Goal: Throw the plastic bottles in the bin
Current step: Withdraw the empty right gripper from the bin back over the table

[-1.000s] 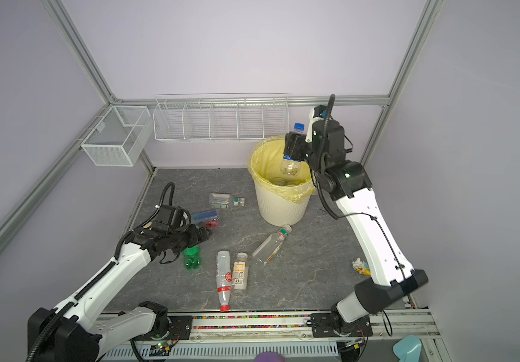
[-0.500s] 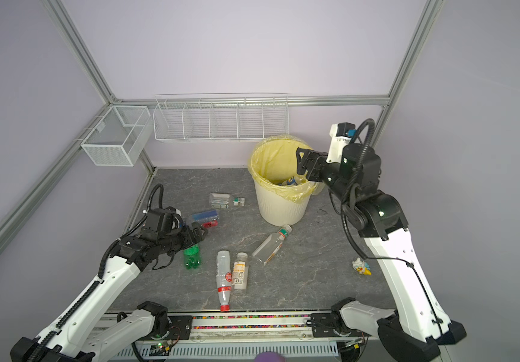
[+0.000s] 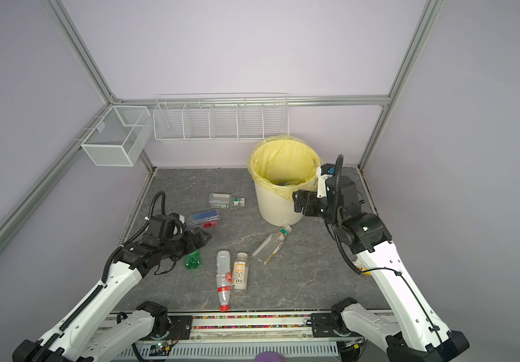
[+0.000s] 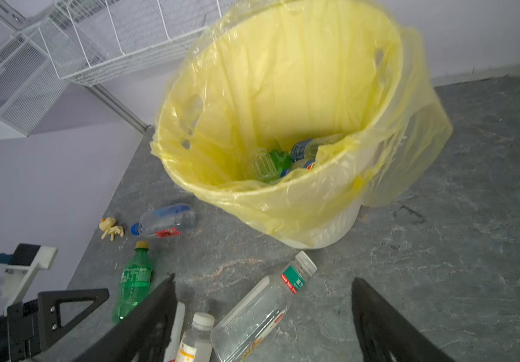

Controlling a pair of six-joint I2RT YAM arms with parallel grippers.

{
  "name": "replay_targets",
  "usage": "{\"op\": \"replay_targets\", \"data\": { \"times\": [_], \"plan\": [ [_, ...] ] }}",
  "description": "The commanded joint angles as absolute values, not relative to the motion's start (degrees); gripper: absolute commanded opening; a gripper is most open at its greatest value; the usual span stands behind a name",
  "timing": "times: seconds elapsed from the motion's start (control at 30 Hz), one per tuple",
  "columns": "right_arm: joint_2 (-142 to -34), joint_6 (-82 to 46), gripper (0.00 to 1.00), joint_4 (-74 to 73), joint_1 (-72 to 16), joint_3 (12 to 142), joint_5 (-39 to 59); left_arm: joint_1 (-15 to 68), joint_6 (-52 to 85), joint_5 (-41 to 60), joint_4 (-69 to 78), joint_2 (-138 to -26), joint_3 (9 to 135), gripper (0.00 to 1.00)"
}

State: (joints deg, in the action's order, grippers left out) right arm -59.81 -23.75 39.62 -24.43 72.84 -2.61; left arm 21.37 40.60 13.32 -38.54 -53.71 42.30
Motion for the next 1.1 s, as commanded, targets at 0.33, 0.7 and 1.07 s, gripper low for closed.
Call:
{"op": "replay_targets", "data": {
  "times": [0.33,0.7,1.07],
  "plan": [
    [-53.8,-20.7,0.88,39.5,-24.1,59.9,4.6,21.1,46.9,13.6,-36.7,-56.0,40.4,1.00],
    [-51.4,-21.0,0.88,37.5,-24.1,51.4,6.1,21.9,49.7,8.3,-40.9,-57.0,40.6,1.00],
    [-46.8,-23.1,0.88,34.7,-24.1,44.7,9.1,21.8,47.7,0.1,-47.2,-63.1,51.0,1.00]
  ]
}}
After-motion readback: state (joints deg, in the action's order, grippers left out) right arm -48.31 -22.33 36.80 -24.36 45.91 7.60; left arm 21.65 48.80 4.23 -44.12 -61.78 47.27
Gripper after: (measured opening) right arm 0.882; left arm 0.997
